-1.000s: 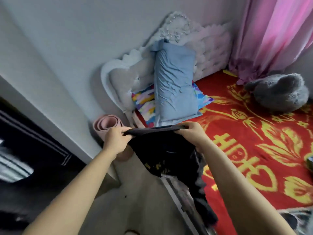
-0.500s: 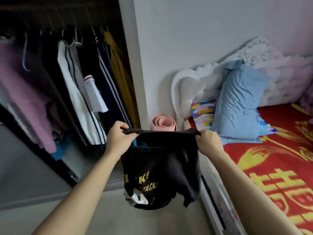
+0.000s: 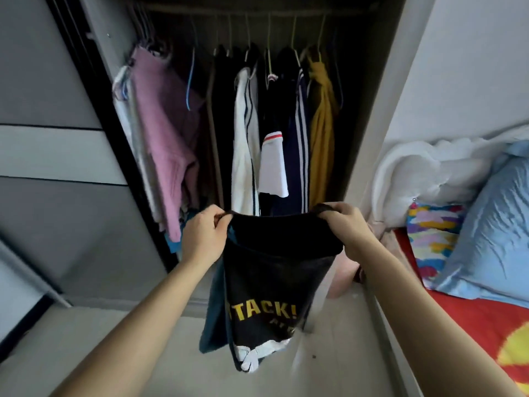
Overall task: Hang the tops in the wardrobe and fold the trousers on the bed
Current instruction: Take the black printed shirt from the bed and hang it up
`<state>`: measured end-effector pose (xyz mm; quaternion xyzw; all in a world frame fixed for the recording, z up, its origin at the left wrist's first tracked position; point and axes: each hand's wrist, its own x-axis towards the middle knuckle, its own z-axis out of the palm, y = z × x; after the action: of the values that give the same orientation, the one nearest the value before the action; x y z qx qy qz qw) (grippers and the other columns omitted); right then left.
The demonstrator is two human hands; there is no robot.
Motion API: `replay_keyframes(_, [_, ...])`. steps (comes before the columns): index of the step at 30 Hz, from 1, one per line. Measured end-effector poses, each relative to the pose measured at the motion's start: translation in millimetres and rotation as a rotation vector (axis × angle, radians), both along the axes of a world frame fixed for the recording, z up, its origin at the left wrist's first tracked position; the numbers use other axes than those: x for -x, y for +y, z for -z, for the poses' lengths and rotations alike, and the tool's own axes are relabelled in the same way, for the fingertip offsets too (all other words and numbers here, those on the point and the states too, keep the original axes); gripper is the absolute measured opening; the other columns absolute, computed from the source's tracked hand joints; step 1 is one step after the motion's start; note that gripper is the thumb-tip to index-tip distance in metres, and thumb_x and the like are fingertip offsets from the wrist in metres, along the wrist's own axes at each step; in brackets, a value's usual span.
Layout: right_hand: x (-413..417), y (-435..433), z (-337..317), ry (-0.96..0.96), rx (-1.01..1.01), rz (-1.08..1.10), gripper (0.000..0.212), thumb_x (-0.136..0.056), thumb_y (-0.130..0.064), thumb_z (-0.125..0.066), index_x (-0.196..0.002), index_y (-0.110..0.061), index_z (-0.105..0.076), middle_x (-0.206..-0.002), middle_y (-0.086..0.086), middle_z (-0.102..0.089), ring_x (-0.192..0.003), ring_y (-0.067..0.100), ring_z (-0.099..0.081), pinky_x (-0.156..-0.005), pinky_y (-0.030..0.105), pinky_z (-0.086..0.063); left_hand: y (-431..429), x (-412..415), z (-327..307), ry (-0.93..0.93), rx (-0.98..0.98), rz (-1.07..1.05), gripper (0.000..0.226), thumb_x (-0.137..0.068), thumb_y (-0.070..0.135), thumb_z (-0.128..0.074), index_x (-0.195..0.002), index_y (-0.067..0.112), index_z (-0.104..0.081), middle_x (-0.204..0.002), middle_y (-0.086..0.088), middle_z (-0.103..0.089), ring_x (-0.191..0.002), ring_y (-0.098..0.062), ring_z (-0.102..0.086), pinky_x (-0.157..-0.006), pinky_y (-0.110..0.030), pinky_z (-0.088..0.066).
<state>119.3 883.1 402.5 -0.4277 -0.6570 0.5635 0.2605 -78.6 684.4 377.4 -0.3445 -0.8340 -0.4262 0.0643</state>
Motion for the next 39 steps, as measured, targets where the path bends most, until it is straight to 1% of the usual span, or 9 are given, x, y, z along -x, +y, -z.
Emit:
replay_keyframes(5, [69,12,3,-0.041,-0.358,-0.083,0.035,-0.083,-0.03,-0.074,-0.117,-0.03,-0.067,-0.11,-0.013,-0.064,-0.101,0.009,-0.063,-0.087,0.029,-0.055,22,62,6,-0.183,-0.089,-0.231,0.023,-0.101,0.032,-0.051,-0.088,0.013,-0.049,-0.07,0.009,-0.053,-0.061,-0.011,-0.049,-0.06,-0.033,-0.033])
replay_keyframes(10, [148,41,-3,0.075,-0.4,-0.106,0.023,-0.085,-0.03,-0.073,-0.107,-0.034,-0.067,-0.09,-0.012,-0.067,-0.076,0.007,-0.068,-0.059,0.014,-0.053,52,128,-15,-0.071,-0.161,-0.3,0.023,-0.101,0.035,-0.051,-0.089,0.015,-0.047,-0.065,0.008,-0.053,-0.055,-0.003,-0.047,-0.048,-0.023,-0.028])
replay_keyframes(16, [246,70,-40,0.247,-0.226,-0.282,0.034,-0.081,-0.02,-0.068,-0.111,-0.036,-0.065,-0.084,0.009,-0.067,-0.077,0.034,-0.069,-0.071,0.043,-0.06,69,215,-62,0.276,-0.153,-0.363,0.021,-0.098,0.031,-0.059,-0.093,0.01,-0.059,-0.075,-0.006,-0.065,-0.07,-0.035,-0.062,-0.062,-0.041,-0.046])
replay_keyframes(20, [298,77,-54,0.216,-0.342,-0.419,0.034,-0.08,-0.017,-0.069,-0.11,-0.035,-0.067,-0.063,-0.01,-0.054,-0.059,0.009,-0.057,-0.063,0.031,-0.049,66,265,-76,0.361,-0.172,-0.413,0.022,-0.098,0.034,-0.057,-0.093,0.013,-0.058,-0.066,0.0,-0.059,-0.062,-0.032,-0.058,-0.058,-0.037,-0.041])
replay_keyframes(24, [337,71,-55,0.165,-0.434,-0.497,0.03,-0.083,-0.02,-0.071,-0.11,-0.033,-0.067,-0.057,-0.01,-0.053,-0.054,0.002,-0.051,-0.059,0.022,-0.04,67,310,-83,0.376,-0.253,-0.371,0.017,-0.098,0.03,-0.057,-0.093,0.014,-0.054,-0.066,0.01,-0.05,-0.053,-0.012,-0.045,-0.059,-0.031,-0.033])
replay_keyframes(29, [375,62,-61,-0.01,-0.643,-0.436,0.028,-0.089,-0.031,-0.065,-0.116,-0.028,-0.065,-0.071,-0.015,-0.058,-0.065,0.002,-0.059,-0.059,0.009,-0.039,77,366,-86,0.225,-0.411,-0.299,0.016,-0.097,0.029,-0.056,-0.092,0.015,-0.052,-0.071,0.018,-0.052,-0.061,0.004,-0.051,-0.062,-0.027,-0.038])
replay_keyframes(34, [423,43,-84,-0.067,-0.731,-0.186,0.034,-0.098,-0.045,-0.054,-0.101,-0.015,-0.07,-0.079,0.0,-0.071,-0.082,0.019,-0.066,-0.077,0.035,-0.052,85,408,-92,0.162,-0.487,-0.142,0.013,-0.098,0.023,-0.058,-0.089,0.018,-0.05,-0.068,0.016,-0.052,-0.057,0.005,-0.051,-0.056,-0.006,-0.036])
replay_keyframes(36, [445,40,-98,-0.014,-0.701,-0.075,0.037,-0.099,-0.045,-0.053,-0.095,-0.012,-0.071,-0.079,0.002,-0.071,-0.085,0.02,-0.067,-0.078,0.035,-0.051,88,421,-94,0.125,-0.49,-0.092,0.014,-0.097,0.022,-0.059,-0.088,0.017,-0.051,-0.069,0.015,-0.053,-0.058,0.003,-0.051,-0.058,-0.006,-0.036])
replay_keyframes(39, [482,37,-115,0.022,-0.636,-0.005,0.036,-0.1,-0.041,-0.054,-0.115,-0.012,-0.069,-0.101,0.002,-0.073,-0.101,0.019,-0.066,-0.084,0.027,-0.048,89,437,-93,0.114,-0.477,-0.015,0.014,-0.097,0.02,-0.06,-0.087,0.015,-0.052,-0.071,0.012,-0.054,-0.062,-0.001,-0.051,-0.06,-0.007,-0.035])
